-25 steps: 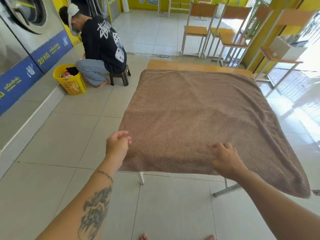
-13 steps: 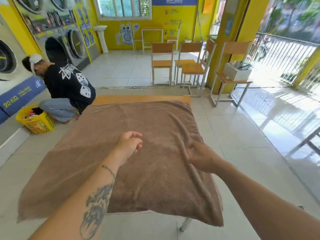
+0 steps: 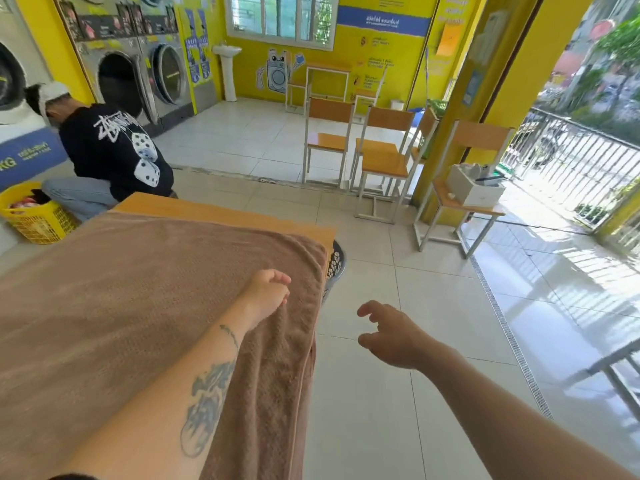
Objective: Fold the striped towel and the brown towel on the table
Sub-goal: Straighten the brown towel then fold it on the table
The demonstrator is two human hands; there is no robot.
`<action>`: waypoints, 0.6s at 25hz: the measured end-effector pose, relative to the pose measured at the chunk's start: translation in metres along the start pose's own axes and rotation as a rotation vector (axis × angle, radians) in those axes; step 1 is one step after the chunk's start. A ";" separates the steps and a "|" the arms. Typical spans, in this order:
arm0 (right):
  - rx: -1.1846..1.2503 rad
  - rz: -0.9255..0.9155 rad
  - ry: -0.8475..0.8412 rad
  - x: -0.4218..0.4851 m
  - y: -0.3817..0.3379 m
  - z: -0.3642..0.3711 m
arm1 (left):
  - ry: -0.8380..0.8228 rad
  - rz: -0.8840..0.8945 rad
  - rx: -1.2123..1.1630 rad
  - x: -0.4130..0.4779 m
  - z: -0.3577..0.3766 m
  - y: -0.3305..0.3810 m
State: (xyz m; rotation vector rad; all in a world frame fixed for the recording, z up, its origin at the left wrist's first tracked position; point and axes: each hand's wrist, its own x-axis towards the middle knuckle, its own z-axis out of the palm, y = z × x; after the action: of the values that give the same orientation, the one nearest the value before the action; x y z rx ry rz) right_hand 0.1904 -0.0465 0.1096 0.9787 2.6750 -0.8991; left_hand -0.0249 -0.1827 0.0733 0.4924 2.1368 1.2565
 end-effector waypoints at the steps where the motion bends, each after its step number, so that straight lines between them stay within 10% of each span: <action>1: -0.004 0.012 -0.020 0.013 0.012 -0.008 | -0.011 -0.008 0.029 0.011 0.014 0.004; 15: -0.108 -0.382 -0.252 0.228 0.090 -0.141 | 0.318 -0.153 0.299 0.120 0.130 0.093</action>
State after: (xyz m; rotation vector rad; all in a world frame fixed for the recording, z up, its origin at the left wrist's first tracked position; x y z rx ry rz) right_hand 0.0784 0.2132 0.1042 0.3087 2.6942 -0.8624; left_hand -0.0272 0.0165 0.0697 0.2544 2.5961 0.9865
